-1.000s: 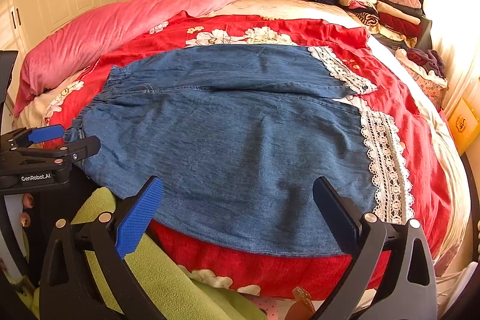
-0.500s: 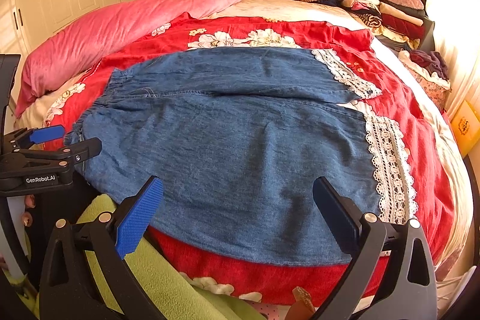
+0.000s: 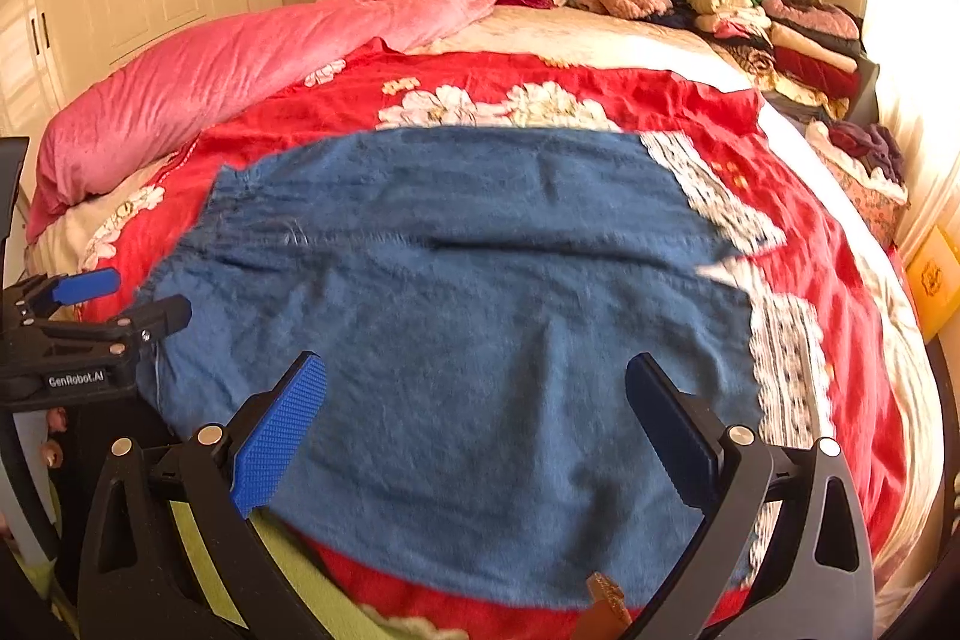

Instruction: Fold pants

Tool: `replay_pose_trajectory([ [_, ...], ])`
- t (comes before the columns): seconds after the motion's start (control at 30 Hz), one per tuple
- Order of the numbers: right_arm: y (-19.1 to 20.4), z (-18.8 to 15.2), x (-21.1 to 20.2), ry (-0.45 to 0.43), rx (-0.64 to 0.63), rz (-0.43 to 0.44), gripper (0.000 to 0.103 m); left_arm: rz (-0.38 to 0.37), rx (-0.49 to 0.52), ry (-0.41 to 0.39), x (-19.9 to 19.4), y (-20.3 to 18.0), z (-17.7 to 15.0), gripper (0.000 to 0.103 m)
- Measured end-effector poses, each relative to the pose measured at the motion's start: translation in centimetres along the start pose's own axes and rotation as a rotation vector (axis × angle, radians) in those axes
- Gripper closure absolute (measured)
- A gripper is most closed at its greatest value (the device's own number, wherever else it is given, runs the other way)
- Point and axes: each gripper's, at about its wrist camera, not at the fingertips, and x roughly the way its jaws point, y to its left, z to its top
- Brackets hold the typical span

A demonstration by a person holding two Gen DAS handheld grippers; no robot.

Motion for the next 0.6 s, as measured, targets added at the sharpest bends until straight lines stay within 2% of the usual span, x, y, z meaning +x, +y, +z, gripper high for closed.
replay_pose_trajectory([
  [0.6, 2.5, 7.7, 5.4, -0.030, -0.122, 0.000, 0.004, 0.046, -0.085, 0.033, 3.5, 5.2, 3.6, 0.009],
])
